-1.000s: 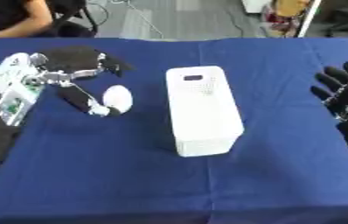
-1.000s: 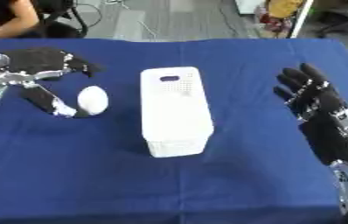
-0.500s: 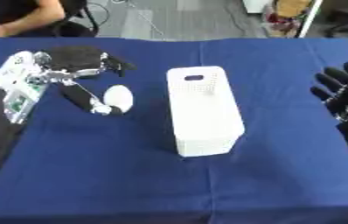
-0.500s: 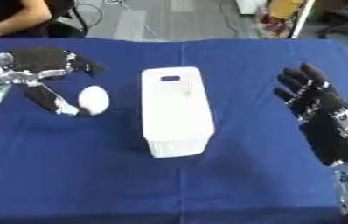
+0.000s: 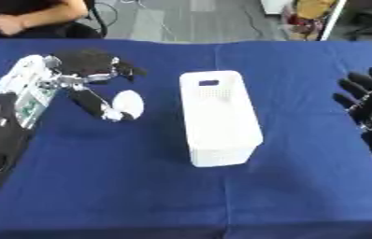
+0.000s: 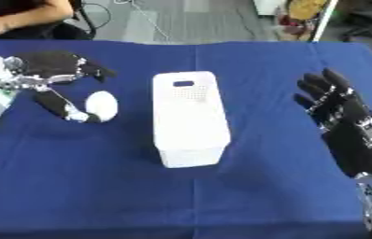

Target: Pick up objects on the table and place them in the box.

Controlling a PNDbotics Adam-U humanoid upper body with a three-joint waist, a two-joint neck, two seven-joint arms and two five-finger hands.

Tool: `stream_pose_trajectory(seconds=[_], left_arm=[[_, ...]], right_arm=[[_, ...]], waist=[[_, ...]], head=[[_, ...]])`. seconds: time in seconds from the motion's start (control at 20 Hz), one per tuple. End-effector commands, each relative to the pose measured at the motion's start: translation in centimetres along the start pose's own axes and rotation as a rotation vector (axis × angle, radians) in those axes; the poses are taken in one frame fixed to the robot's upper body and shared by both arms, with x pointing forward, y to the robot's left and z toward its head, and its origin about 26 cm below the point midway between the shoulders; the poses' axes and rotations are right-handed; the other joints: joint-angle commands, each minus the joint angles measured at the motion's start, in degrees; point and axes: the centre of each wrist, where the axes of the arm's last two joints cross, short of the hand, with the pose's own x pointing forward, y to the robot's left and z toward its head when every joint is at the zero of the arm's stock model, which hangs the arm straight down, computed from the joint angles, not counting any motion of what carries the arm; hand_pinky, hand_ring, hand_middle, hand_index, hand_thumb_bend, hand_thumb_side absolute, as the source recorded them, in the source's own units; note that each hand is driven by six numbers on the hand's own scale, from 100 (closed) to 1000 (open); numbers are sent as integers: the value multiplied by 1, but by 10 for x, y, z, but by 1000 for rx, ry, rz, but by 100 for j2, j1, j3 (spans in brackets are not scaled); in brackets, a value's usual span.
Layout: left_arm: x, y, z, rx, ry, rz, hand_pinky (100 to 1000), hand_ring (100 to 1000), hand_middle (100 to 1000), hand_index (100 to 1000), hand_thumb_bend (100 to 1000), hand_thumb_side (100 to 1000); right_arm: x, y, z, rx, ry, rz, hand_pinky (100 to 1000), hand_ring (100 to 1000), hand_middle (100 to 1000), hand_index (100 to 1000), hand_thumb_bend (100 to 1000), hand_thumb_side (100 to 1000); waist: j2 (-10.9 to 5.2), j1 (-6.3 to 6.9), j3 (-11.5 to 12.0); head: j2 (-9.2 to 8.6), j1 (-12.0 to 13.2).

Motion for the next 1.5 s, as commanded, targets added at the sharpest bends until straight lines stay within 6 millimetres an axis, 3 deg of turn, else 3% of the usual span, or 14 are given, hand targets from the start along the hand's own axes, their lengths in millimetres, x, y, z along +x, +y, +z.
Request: stream_pose_trajectory(seconds=[0.05,1.0,1.5], left_arm=[[-4,13,-1,-50,-48,-60,624,692,682,1000,939,797],[-4,-3,-9,-136,-90,-66,622,692,671,1000,931,816],[-5,-2,-9,-126,-72,-97,621,700,681,1000,931,814]], right_arm=[[5,-2,-1,12,-1,13,997,1000,921,1000,120,612],[4,-2,-1,12,1,10,998,1000,923,1000,123,611],[4,-2,0,12,2,9,998,1000,923,1000,124,612]], waist=[[-48,12,-6],[-36,13,-17],[-33,11,-22]], head=[[1,44],[1,45],[1,39]])
